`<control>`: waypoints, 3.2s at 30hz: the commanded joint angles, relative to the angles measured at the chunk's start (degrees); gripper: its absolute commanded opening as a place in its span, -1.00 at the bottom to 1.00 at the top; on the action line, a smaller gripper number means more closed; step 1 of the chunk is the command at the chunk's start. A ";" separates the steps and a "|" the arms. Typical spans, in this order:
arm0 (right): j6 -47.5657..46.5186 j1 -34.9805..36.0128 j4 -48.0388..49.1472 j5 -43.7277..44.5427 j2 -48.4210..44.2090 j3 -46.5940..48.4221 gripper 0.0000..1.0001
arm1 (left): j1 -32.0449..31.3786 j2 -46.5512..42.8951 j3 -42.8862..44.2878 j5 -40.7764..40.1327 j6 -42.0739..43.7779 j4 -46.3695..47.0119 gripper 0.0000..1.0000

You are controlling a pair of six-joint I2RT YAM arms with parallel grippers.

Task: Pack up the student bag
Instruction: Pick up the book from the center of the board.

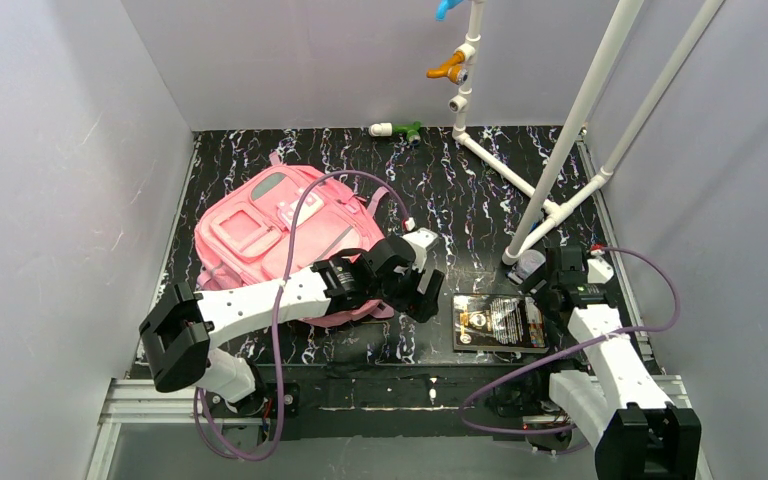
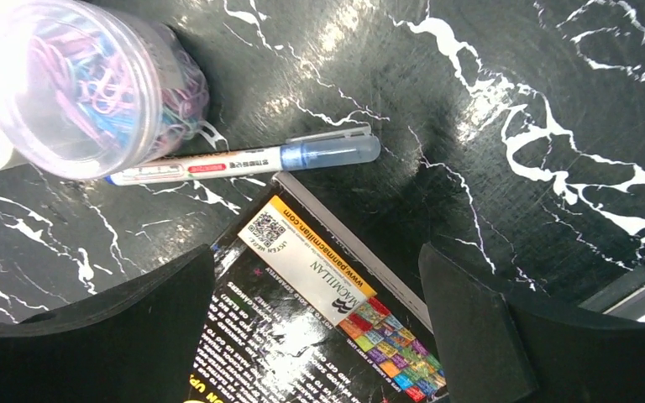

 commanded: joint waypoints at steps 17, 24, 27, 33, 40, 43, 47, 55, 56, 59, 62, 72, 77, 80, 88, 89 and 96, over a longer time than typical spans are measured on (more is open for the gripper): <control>3.10 3.05 15.83 -32.75 1.98 -7.00 0.71 | 2.46 13.81 7.26 -1.21 -2.01 -7.59 0.86; -1.24 11.25 15.96 -27.49 5.55 -3.28 0.64 | 5.12 18.94 6.52 3.81 -4.94 -6.48 0.87; -1.07 13.44 16.70 -26.27 4.89 -2.98 0.64 | 7.46 19.58 4.57 11.15 -5.95 -1.14 0.56; -1.52 15.68 17.36 -25.51 6.54 -2.99 0.62 | 9.97 20.13 3.57 19.90 -8.78 6.54 -0.23; -5.35 21.64 18.38 -17.87 6.86 -1.29 0.63 | 13.53 17.61 5.11 20.35 -10.53 7.85 -1.00; -8.24 23.55 19.82 -15.92 8.16 -0.45 0.67 | 15.71 16.04 6.12 18.63 -11.81 6.43 -1.00; -12.86 26.46 22.15 -14.29 11.72 1.74 0.83 | 18.91 15.39 9.66 17.77 -11.12 2.18 -1.00; -21.12 32.56 13.58 0.58 16.47 11.81 0.97 | 24.85 19.23 15.08 18.08 -6.99 -3.02 -1.00; -22.49 33.49 12.96 1.66 16.75 13.08 0.97 | 25.48 19.80 15.58 19.03 -7.05 -3.21 -1.00; -28.33 39.72 12.33 6.16 17.58 17.10 0.97 | 26.64 19.83 16.25 19.94 -6.92 -5.16 -1.00; -38.24 47.40 14.56 7.06 19.88 18.08 0.97 | 27.20 16.31 14.45 18.41 -5.49 -5.97 -1.00; -65.98 58.99 23.92 -7.15 25.59 13.83 0.97 | 30.41 -9.72 3.02 8.44 1.90 -7.06 -0.09; -67.35 56.61 29.43 -9.64 31.47 12.29 0.97 | 30.80 -17.85 0.14 6.74 3.21 -9.05 0.04; -66.81 55.36 32.34 -10.52 34.00 11.05 0.95 | 30.78 -20.65 -1.08 6.81 3.22 -9.80 0.12; -63.01 49.23 31.70 -13.86 34.79 11.81 -0.82 | 30.84 -22.62 -2.85 7.29 2.94 -10.10 0.21; -61.68 47.51 31.42 -16.52 33.48 12.27 -0.97 | 30.84 -22.33 -2.94 8.34 2.67 -9.52 0.22; -52.36 39.37 31.15 -32.59 27.10 15.38 -0.97 | 30.79 -18.20 -4.25 14.16 -2.60 -2.73 0.32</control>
